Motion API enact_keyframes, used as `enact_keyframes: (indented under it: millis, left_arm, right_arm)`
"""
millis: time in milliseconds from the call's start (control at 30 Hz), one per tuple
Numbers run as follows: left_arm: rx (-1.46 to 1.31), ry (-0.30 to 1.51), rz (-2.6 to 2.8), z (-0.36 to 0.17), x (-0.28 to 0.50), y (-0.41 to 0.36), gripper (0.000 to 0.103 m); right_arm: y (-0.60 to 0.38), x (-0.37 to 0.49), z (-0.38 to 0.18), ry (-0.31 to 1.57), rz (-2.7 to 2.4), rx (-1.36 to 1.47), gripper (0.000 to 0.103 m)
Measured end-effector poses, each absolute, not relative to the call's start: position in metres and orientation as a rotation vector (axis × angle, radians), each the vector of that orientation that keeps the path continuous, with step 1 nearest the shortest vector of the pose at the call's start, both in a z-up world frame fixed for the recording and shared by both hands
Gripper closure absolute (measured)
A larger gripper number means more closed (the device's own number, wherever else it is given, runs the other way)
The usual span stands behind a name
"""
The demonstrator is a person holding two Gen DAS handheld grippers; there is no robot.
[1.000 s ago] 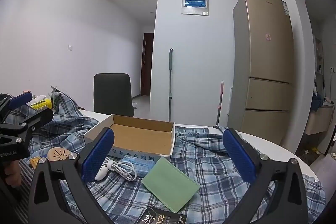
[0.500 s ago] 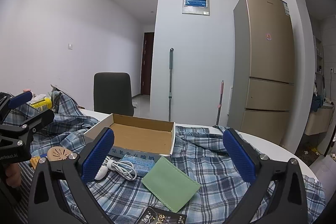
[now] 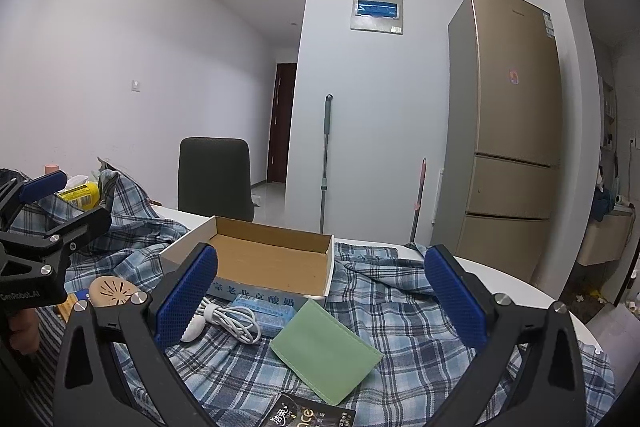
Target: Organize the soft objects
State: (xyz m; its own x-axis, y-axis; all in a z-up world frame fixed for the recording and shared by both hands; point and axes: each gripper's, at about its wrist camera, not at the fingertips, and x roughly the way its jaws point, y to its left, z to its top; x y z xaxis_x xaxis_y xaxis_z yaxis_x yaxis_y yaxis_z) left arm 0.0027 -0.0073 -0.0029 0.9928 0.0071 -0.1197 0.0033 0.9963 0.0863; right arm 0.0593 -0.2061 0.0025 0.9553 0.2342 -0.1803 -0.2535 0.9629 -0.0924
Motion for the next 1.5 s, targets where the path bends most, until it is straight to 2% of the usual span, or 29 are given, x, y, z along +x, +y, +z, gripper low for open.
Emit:
enact_keyframes:
  millis: [1500]
  left_arm:
    - [0.088,0.11,-0.006,-0.005,-0.0006,-0.0102,0.0]
  right_arm:
    - [-0.2054,0.0605,0.0048,0.177,0.247,-0.121,0.0]
